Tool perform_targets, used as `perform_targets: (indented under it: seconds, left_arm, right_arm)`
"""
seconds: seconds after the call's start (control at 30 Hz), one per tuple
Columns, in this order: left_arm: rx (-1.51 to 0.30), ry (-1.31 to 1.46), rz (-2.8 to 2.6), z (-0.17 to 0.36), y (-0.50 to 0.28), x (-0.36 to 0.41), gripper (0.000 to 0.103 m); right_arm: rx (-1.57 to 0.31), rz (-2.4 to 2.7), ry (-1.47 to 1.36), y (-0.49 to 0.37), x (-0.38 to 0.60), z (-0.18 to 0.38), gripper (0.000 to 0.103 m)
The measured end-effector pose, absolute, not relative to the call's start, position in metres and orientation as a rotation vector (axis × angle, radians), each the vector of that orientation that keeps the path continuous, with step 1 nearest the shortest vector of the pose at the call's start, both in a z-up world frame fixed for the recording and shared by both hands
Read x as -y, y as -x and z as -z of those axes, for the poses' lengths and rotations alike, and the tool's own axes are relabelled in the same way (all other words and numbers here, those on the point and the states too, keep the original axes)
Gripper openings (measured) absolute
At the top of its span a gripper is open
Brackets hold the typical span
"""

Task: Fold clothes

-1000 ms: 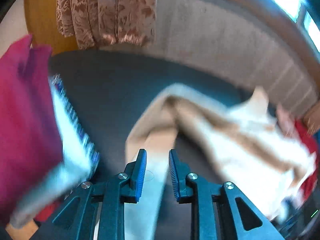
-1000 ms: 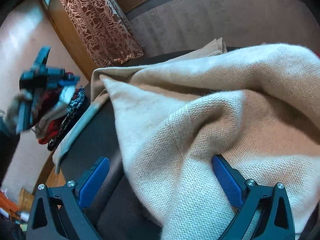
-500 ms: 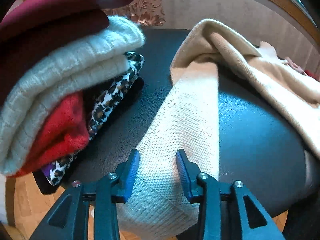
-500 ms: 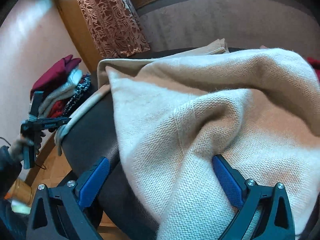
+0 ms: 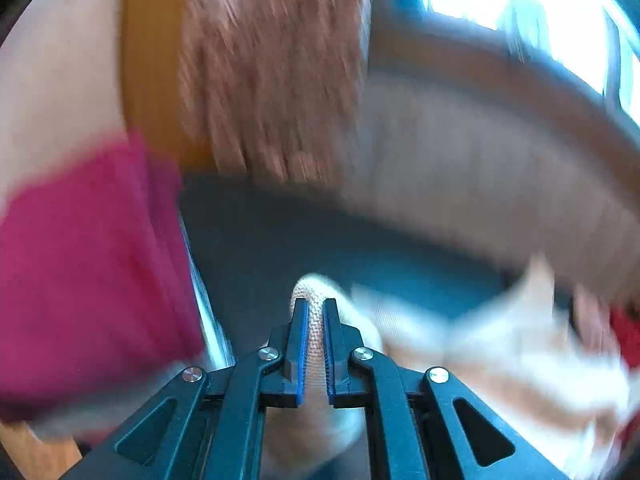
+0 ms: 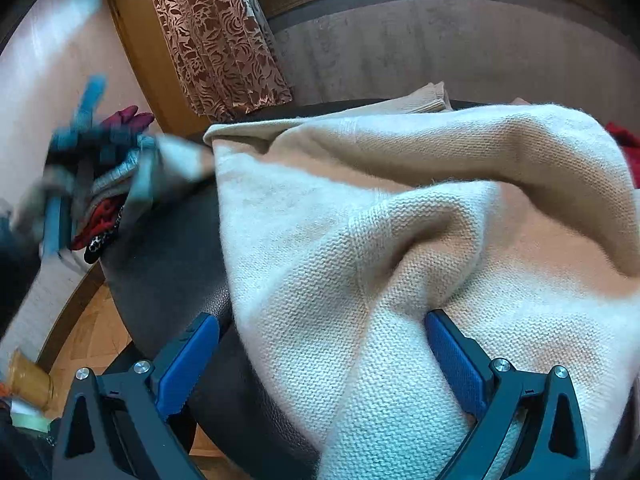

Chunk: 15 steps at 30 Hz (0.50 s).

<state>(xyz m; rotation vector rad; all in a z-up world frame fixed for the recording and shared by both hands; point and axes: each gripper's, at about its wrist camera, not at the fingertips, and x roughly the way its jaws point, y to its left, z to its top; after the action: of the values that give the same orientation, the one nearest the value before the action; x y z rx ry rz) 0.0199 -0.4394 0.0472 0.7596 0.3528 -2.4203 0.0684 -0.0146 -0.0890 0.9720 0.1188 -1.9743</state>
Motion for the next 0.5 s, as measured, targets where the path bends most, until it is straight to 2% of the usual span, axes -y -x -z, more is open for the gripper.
perform_targets:
  seconds: [0.1,0.2,0.33,0.43,0.5]
  left_arm:
    - [-0.15,-0.586,2.361,-0.099,0.012,0.442,0.006]
    - [-0.054,-0.684,2.302,-0.102,0.067,0.464,0.007]
    - [-0.097,-0.804,2.292,-0.086,0.091,0.477,0.007]
    - [-0.12,-0.969,2.317,-0.059,0.11,0.479,0.017]
    - [-0.182,-1.004,2.34,-0.054,0.105,0.474,0.017]
  right_arm:
    - [-0.079,1.974,-0.963,-0.067,0.011,0.089,0.103]
    - [-0.049,1.975,-0.955,-0.066,0.01,0.089,0.103]
    - [-0.035,1.971,-0.942,-0.066,0.009,0.089,0.103]
    - [-0.013,1.965,-0.933,-0.066,0.009,0.089,0.103]
    - [0.001,1.956,-0.935,-0.065,0.009,0.089,0.103]
